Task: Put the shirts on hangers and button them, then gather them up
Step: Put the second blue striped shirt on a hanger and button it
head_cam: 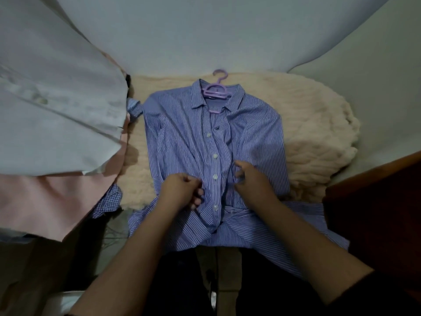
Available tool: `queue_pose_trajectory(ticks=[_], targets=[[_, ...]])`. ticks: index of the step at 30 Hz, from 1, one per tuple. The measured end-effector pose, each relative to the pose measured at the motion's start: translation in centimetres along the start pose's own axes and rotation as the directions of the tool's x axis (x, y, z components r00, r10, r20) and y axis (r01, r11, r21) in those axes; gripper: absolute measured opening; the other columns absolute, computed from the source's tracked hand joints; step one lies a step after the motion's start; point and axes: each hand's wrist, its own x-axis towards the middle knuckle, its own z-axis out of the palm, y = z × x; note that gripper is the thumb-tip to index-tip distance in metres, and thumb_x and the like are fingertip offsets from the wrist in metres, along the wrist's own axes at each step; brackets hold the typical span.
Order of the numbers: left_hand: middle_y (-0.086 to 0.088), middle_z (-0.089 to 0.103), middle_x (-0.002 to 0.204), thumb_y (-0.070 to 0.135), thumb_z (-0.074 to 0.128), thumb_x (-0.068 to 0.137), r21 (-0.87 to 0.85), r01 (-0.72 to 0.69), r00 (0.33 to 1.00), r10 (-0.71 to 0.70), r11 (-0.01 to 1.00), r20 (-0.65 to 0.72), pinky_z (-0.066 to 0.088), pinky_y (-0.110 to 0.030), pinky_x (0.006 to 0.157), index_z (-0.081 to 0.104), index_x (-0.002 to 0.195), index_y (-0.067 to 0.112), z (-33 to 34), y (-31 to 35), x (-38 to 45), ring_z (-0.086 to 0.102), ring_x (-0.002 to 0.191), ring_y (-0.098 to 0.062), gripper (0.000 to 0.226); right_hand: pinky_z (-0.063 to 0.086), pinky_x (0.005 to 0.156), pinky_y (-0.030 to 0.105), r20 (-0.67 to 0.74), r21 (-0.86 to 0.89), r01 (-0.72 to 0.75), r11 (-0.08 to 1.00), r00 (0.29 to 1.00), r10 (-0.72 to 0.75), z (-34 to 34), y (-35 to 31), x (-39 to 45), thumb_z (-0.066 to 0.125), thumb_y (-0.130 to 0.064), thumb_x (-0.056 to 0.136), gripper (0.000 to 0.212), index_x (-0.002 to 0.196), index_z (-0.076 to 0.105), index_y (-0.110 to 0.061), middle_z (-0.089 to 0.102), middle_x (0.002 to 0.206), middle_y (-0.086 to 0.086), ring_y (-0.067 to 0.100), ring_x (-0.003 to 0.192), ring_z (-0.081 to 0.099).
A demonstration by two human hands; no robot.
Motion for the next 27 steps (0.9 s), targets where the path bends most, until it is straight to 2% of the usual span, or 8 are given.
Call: queue_pose_trajectory(ticks=[3, 5, 7, 10, 17, 21, 23, 27], targets=[[-0.014, 0.068, 0.069, 0.018, 0.048, 0.099, -0.03, -0.053, 0.995, 0.05, 0.998, -0.083, 0.044, -0.025, 0.034, 0.049, 0.101, 0.007, -0.4, 0.5, 0.7, 0.054, 0.036, -0.019, 0.011, 0.044, 0.05, 0.02, -0.054, -0.054, 0.034, 0.998, 0.998, -0.037, -0.2, -0.1, 0.8, 0.052, -0.005, 0.089, 0.046, 0.134, 0.045, -0.014, 0.059, 0.078, 0.003, 0.015, 0.064, 0.057], [-0.016, 0.069, 0.071, 0.023, 0.058, 0.095, 0.0, -0.052, 0.994, 0.052, 0.999, -0.094, 0.041, -0.023, 0.033, 0.039, 0.111, 0.022, -0.8, 0.9, 1.3, 0.054, 0.036, -0.02, 0.025, 0.051, 0.053, 0.028, -0.092, 0.009, 0.003, 1.0, 0.996, -0.002, -0.6, -0.1, 1.4, 0.05, -0.004, 0.089, 0.043, 0.13, 0.048, -0.014, 0.061, 0.075, 0.008, 0.024, 0.068, 0.065], [-0.011, 0.068, 0.064, 0.022, 0.06, 0.095, 0.136, -0.04, 0.998, 0.047, 0.99, -0.046, 0.041, -0.023, 0.032, 0.05, 0.099, 0.016, -0.9, 1.4, 1.7, 0.055, 0.034, -0.016, 0.013, 0.05, 0.051, 0.028, -0.094, 0.122, -0.031, 0.992, 0.995, 0.043, -0.9, 0.1, 1.9, 0.053, -0.001, 0.087, 0.044, 0.129, 0.048, -0.011, 0.063, 0.082, 0.014, 0.03, 0.074, 0.067], [0.001, 0.058, 0.041, 0.015, 0.054, 0.097, 0.238, 0.001, 1.0, 0.0, 0.971, -0.007, 0.04, -0.018, 0.03, 0.06, 0.069, 0.002, -1.0, 1.6, 2.0, 0.051, 0.029, -0.009, 0.03, 0.052, 0.05, 0.025, -0.099, 0.37, -0.061, 0.927, 0.99, 0.104, -1.3, 0.3, 2.6, 0.055, 0.007, 0.085, 0.039, 0.122, 0.049, -0.005, 0.059, 0.084, 0.02, 0.03, 0.067, 0.062], [-0.005, 0.067, 0.06, 0.009, 0.041, 0.099, -0.254, -0.185, 0.972, 0.139, 0.949, -0.188, 0.052, -0.025, 0.045, 0.055, 0.079, 0.001, -2.2, 3.3, 4.8, 0.064, 0.047, -0.018, 0.025, 0.053, 0.057, 0.03, -0.351, 0.465, 0.022, 0.885, 0.922, 0.161, -5.5, 1.1, 5.9, 0.06, 0.003, 0.085, 0.031, 0.115, 0.053, -0.003, 0.062, 0.076, 0.006, 0.021, 0.06, 0.062], [-0.014, 0.073, 0.08, 0.035, 0.039, 0.09, -0.056, -0.392, 0.898, 0.369, 0.918, -0.238, 0.057, -0.044, 0.071, 0.063, 0.082, -0.005, -4.6, 7.3, 8.2, 0.07, 0.079, -0.035, 0.048, 0.051, 0.058, 0.017, -0.562, 0.334, 0.156, 0.93, 0.824, 0.064, -8.8, -0.4, 8.8, 0.053, 0.002, 0.085, 0.028, 0.111, 0.053, -0.006, 0.063, 0.076, 0.006, 0.003, 0.057, 0.061], [-0.023, 0.067, 0.081, 0.044, 0.037, 0.087, 0.131, -0.418, 0.865, 0.438, 0.899, -0.243, 0.052, -0.048, 0.068, 0.06, 0.086, -0.003, -5.2, 9.3, 9.7, 0.065, 0.076, -0.037, 0.052, 0.055, 0.067, 0.028, -0.643, 0.296, 0.208, 0.932, 0.765, 0.033, -9.9, -0.8, 10.5, 0.049, -0.002, 0.086, 0.027, 0.113, 0.053, -0.004, 0.064, 0.078, 0.011, 0.013, 0.067, 0.065], [0.001, 0.055, 0.08, 0.02, 0.05, 0.097, 0.232, -0.376, 0.903, 0.411, 0.897, -0.127, 0.043, -0.031, 0.071, 0.048, 0.092, 0.016, -4.0, 11.0, 9.8, 0.051, 0.071, -0.012, 0.007, 0.049, 0.084, 0.034, -0.527, 0.216, 0.13, 0.968, 0.85, 0.003, -9.9, -1.0, 11.4, 0.051, -0.005, 0.089, 0.032, 0.121, 0.053, -0.004, 0.063, 0.106, 0.011, 0.029, 0.098, 0.062]])
